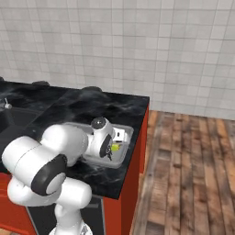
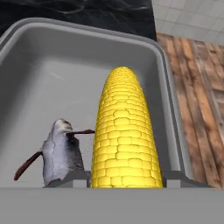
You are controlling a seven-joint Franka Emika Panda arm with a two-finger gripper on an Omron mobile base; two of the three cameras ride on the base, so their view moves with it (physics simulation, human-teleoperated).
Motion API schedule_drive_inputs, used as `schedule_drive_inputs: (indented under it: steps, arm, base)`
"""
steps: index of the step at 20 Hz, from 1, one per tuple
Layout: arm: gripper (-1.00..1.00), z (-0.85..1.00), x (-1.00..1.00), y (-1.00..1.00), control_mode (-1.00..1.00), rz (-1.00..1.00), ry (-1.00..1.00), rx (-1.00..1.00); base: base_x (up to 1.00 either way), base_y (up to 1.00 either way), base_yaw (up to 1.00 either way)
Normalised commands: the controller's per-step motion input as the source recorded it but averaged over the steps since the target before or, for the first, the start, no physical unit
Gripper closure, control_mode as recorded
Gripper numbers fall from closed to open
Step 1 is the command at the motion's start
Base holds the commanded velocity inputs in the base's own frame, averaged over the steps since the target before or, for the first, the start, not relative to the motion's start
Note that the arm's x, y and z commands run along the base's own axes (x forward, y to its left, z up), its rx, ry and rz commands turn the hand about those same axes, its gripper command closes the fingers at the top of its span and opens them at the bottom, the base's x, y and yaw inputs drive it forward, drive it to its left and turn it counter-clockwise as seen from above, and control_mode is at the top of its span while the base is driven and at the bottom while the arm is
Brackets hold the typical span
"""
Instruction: Place one corn and one fish in each tupperware on the nearby counter, to pack two identical lunches.
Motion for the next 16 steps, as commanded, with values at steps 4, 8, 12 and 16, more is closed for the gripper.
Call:
schedule_drive_inputs:
  steps: [4, 8, 12, 16]
  arm:
    - [1.0, -0.3, 0.26, 0.0, -1.0, 0.0, 0.0, 0.0]
    - [-1.0, -0.11, -0.08, 0.0, -1.0, 0.0, 0.0, 0.0]
    - [-1.0, 0.4, -0.47, 0.0, -1.0, -0.03, 0.0, 0.0]
    - [-1.0, 0.96, -0.5, -0.01, -1.0, -0.06, -0.04, 0.0]
  base:
    - [0.0, 0.0, 0.0]
    - [0.0, 0.0, 0.0]
    - [0.0, 0.0, 0.0]
    - [0.0, 0.0, 0.0]
